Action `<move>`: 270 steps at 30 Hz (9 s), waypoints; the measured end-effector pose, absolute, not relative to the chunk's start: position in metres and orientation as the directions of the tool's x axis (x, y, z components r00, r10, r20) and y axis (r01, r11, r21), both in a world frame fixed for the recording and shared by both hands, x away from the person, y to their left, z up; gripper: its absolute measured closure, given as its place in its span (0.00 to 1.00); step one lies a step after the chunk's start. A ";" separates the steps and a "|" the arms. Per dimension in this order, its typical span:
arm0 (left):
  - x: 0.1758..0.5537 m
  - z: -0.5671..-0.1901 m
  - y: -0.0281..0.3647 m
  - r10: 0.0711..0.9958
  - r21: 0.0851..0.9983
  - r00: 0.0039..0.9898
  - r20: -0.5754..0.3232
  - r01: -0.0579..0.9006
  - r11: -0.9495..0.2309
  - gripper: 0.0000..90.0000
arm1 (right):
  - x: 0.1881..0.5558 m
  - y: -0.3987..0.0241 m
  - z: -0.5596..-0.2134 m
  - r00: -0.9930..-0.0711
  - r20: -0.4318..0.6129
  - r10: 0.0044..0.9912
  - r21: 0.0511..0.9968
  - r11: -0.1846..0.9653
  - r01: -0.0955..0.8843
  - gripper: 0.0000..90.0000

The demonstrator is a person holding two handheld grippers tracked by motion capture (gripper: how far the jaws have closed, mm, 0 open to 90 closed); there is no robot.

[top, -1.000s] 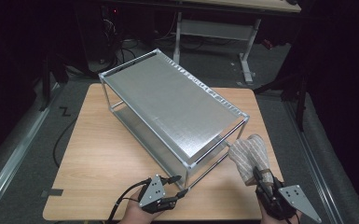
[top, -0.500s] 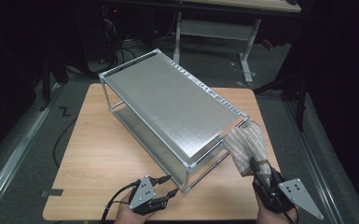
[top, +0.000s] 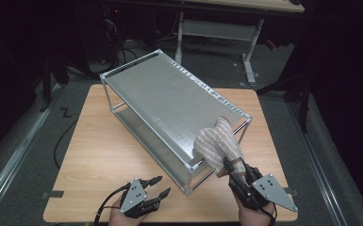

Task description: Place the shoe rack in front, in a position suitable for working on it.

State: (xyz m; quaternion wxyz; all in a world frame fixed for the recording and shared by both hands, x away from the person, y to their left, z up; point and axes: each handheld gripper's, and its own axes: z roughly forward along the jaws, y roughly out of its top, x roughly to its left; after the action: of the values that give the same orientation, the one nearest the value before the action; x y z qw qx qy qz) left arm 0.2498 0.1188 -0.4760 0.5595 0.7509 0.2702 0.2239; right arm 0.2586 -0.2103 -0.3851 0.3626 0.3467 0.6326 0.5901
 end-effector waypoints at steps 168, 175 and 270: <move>0.256 -0.482 0.122 0.680 0.956 0.733 -0.001 0.200 -0.214 0.43 | 0.299 -0.274 -0.415 -0.291 0.024 0.956 0.983 0.030 0.181 0.75; 0.264 -0.481 0.116 0.662 0.958 0.750 -0.008 0.195 -0.209 0.43 | 0.277 -0.254 -0.413 -0.361 -0.001 0.933 0.984 0.065 0.167 0.75; 0.259 -0.474 0.104 0.618 0.959 0.785 -0.038 0.203 -0.198 0.44 | 0.278 -0.300 -0.414 -0.232 0.048 0.972 0.987 -0.010 0.161 0.75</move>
State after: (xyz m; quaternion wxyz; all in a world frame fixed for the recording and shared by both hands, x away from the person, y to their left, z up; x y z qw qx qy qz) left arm 0.2589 0.1036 -0.4741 0.5714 0.7524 0.2726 0.1817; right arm 0.2776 -0.3002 -0.4142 0.3885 0.4828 0.5864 0.5217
